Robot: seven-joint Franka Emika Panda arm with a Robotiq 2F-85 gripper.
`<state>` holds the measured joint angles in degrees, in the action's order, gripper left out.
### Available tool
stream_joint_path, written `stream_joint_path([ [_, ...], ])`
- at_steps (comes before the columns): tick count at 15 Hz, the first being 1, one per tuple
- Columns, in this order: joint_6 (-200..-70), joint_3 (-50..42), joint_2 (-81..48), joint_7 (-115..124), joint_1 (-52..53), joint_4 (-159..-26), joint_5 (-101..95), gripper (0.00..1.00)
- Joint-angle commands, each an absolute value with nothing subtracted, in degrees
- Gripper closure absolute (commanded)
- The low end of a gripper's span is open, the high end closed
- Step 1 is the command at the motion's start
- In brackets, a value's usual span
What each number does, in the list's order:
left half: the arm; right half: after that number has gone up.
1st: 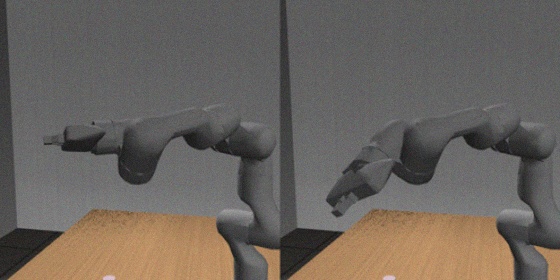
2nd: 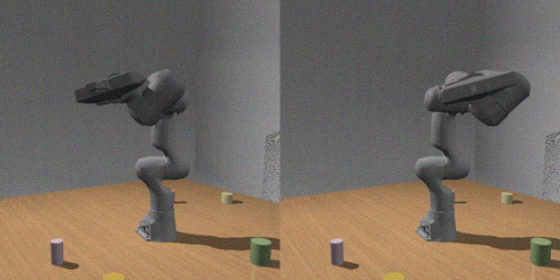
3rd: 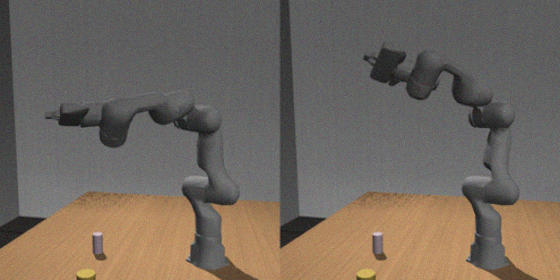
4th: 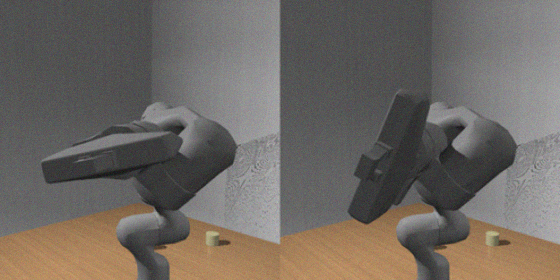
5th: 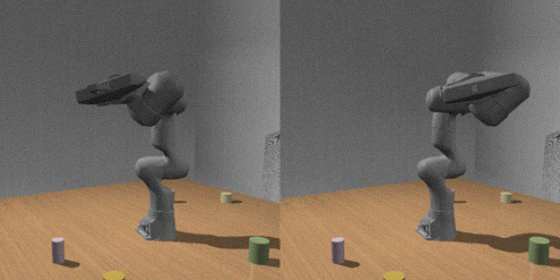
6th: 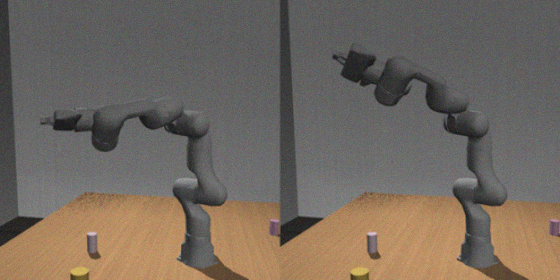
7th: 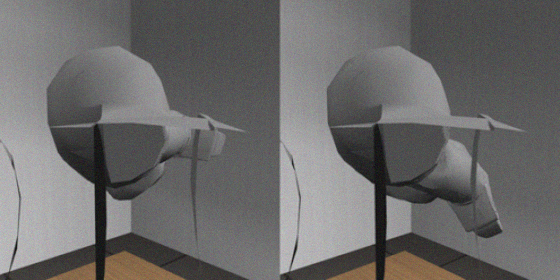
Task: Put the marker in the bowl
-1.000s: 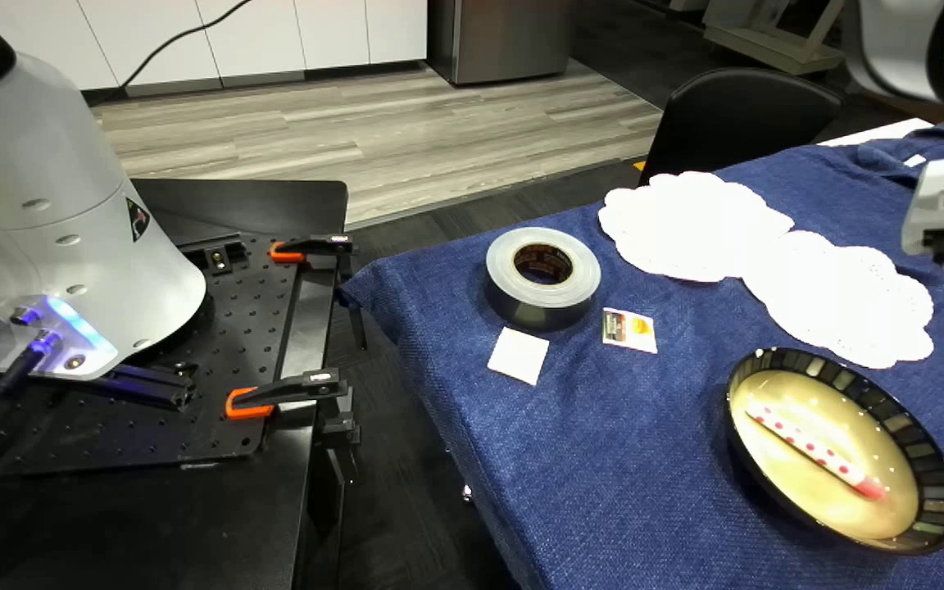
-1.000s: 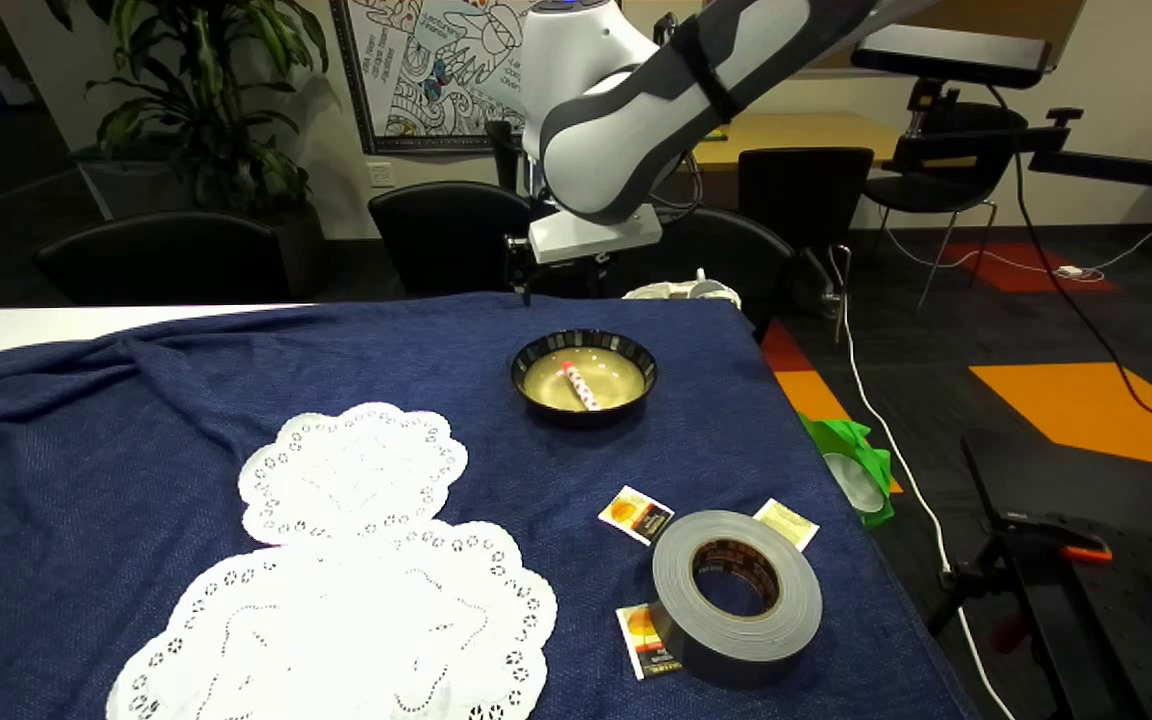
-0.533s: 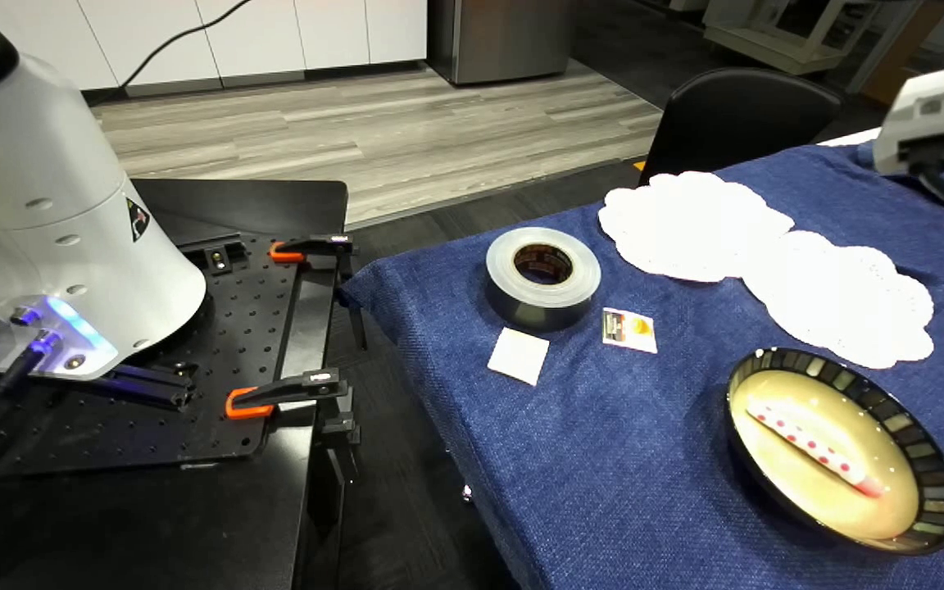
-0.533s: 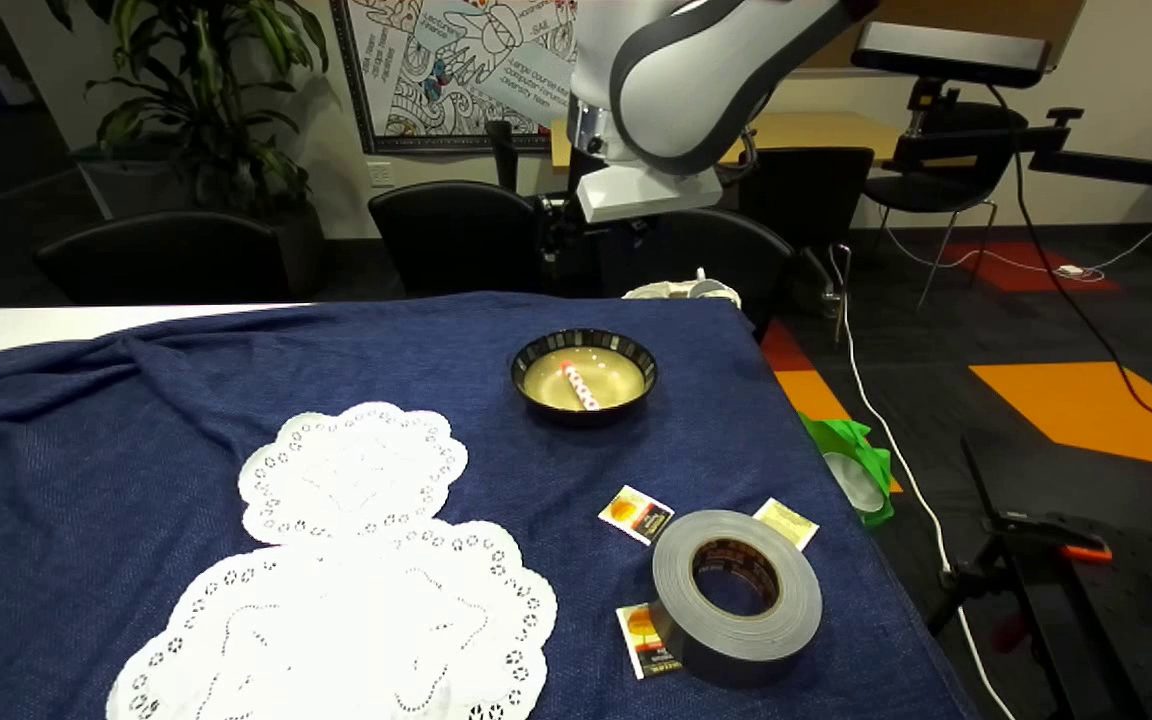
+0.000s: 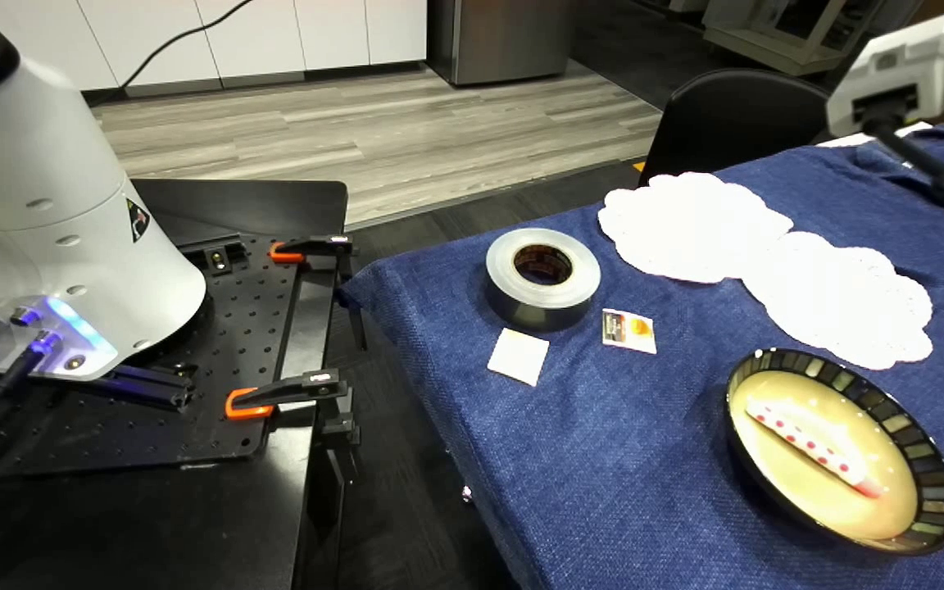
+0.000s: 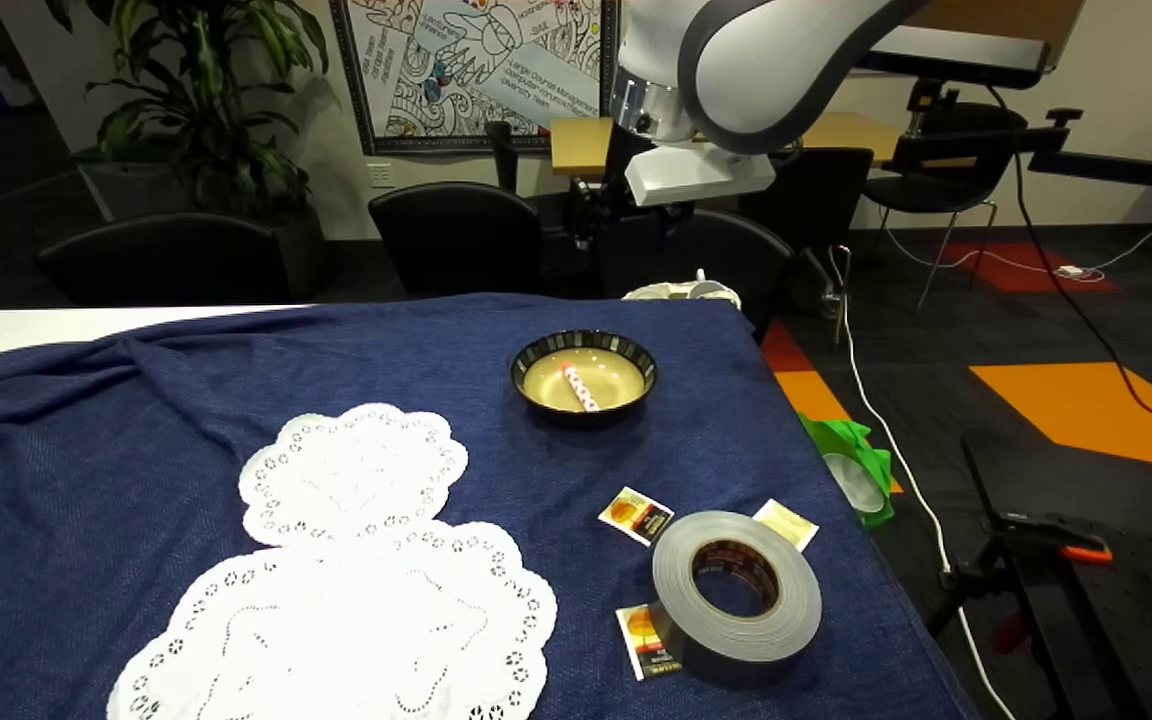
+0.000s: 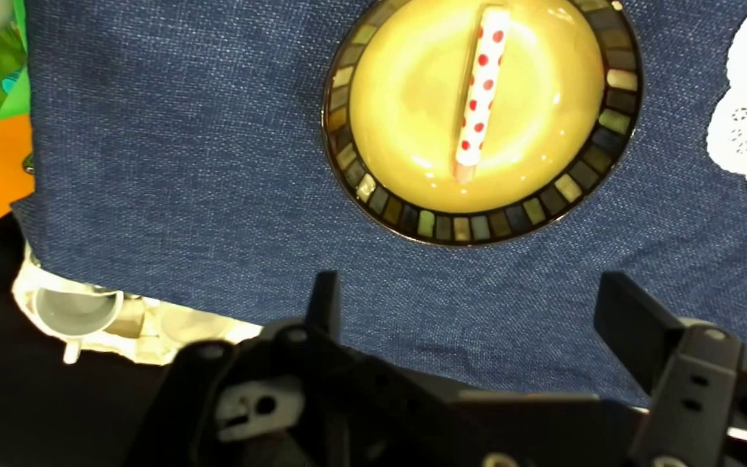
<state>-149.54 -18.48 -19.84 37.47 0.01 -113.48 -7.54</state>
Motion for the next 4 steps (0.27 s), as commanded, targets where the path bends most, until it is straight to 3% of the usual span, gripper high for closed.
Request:
stream_joint_path([
  [1, -149.46, -17.81, -19.99, 37.52, -0.7, -113.35, -7.8, 0.0],
  [4, -149.46, -17.79, -20.19, 37.51, -0.7, -113.26, -7.79, 0.0],
])
